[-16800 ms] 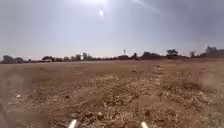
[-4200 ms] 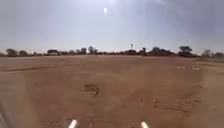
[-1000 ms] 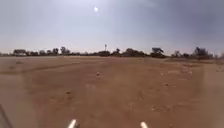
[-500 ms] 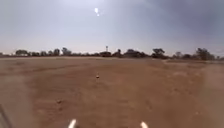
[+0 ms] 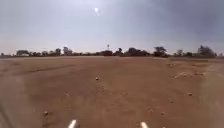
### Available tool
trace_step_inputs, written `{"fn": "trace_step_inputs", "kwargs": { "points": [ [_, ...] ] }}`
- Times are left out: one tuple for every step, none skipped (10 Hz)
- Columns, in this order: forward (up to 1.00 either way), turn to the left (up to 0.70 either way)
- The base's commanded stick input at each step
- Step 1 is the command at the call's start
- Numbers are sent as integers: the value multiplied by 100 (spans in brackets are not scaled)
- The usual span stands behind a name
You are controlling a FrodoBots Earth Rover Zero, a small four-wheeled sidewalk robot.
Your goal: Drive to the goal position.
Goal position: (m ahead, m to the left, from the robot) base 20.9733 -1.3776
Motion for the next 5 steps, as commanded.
{"fn": "trace_step_inputs", "kwargs": {
  "points": [
    [70,-2],
    [70,-5],
    [70,-35],
    [70,-35],
    [70,-35]
  ]
}}
